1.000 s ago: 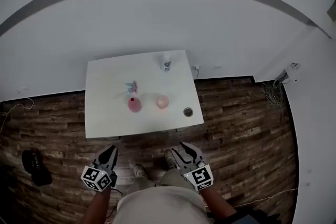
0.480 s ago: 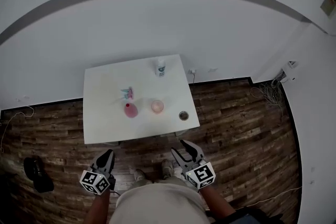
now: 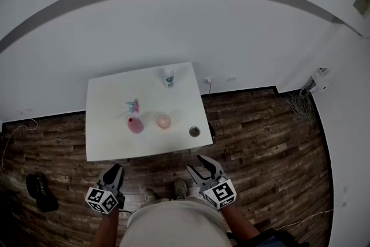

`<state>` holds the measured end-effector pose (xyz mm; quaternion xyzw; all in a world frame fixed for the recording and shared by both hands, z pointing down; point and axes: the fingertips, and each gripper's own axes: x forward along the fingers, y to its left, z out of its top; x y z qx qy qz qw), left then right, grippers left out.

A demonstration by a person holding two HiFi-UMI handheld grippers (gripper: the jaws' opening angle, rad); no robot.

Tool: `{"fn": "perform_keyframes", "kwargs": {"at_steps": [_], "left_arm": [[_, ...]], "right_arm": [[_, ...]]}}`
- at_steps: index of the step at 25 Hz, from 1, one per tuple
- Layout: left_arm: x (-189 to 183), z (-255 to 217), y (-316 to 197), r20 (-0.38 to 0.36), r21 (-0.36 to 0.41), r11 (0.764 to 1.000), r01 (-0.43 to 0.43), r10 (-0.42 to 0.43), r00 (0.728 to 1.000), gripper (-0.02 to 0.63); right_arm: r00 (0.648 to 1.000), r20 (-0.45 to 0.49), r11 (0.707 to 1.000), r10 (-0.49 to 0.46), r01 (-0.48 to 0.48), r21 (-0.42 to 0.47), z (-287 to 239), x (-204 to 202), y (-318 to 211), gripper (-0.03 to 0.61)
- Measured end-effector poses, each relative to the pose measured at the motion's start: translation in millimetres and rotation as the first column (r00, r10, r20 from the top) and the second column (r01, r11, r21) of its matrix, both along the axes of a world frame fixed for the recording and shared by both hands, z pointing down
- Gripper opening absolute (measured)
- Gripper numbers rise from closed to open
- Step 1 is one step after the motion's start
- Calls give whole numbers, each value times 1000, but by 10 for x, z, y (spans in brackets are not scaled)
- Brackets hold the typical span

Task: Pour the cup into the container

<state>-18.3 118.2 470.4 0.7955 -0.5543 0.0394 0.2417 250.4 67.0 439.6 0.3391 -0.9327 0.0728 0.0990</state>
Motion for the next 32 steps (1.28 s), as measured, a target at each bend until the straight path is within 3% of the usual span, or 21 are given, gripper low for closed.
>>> {"fn": "perform_keyframes", "kwargs": {"at_steps": [10,16,25,32], "left_arm": [[276,-28,-122,18,13,997,76,-76,997,72],[291,45,-41,27,-17,995,100,-99,995,74],[160,102,-105,28,-44,993,106,-105,994,74],[31,112,-376,34,-41,997,61,-59,998,74]], "right_arm": [[995,-15,995,-95,95,6,129,259,-267,189],[993,-16,993,-120,120,8,185,228,-401,189],[993,-36,993,-115,115,-21,295,135,-529,189],[995,-49,996,-90,89,-27,314,-1,-677,189]]}}
